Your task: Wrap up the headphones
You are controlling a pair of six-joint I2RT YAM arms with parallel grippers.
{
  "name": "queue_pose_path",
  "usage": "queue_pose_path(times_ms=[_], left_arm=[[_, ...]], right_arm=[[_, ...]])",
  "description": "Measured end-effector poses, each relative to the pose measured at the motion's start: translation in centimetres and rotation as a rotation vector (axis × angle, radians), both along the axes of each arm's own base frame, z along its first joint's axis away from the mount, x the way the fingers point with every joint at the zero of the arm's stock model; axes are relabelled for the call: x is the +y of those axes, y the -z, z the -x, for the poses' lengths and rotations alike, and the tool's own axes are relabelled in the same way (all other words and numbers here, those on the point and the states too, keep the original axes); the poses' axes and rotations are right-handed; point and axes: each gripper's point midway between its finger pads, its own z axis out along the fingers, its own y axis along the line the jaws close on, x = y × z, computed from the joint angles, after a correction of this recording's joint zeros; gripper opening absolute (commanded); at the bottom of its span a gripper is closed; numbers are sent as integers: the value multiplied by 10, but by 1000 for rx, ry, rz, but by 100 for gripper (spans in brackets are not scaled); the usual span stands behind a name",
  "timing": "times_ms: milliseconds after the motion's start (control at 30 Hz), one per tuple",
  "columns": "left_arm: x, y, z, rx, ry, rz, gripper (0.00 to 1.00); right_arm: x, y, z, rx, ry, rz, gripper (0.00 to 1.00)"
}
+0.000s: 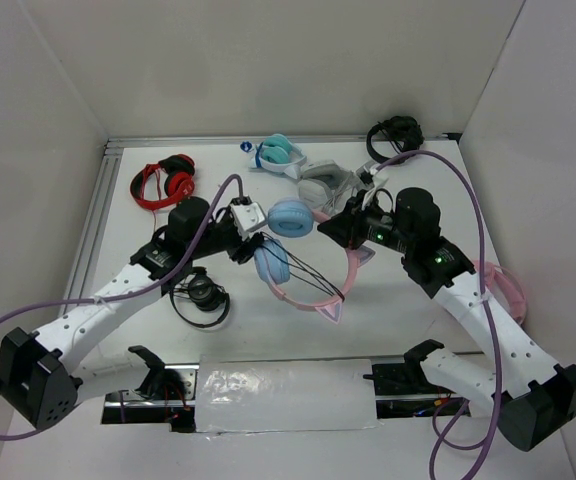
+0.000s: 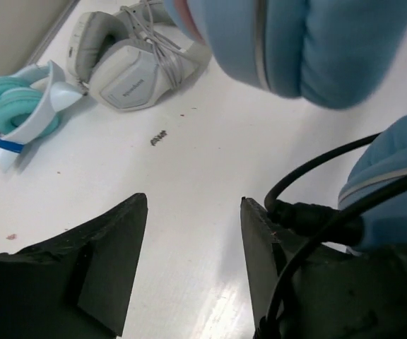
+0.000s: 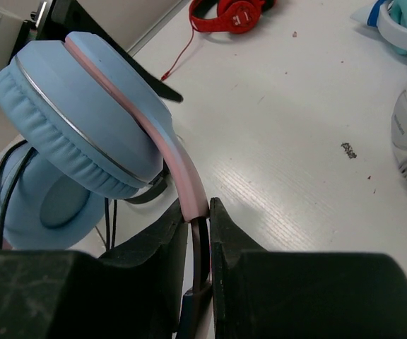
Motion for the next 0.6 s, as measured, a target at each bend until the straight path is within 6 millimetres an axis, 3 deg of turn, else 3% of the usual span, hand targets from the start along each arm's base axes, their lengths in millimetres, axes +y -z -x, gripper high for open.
queue_pose_path(times_ms=[33, 100, 133, 367, 600], left_arm=[[0, 1, 3, -1, 5, 9, 76], [2, 2, 9, 6, 11, 29, 80], [2, 3, 12, 4, 18, 37, 99], [4, 9, 20, 23, 20, 75, 99], [4, 5, 14, 11, -3, 94, 99]], right_arm=[[0, 1, 0, 3, -1, 2, 0], [0, 1, 1, 7, -5, 7, 0], [0, 1, 2, 9, -8, 9, 0], [-1, -8, 6, 3, -23, 21, 0], [1, -7, 10, 37, -46, 26, 0]])
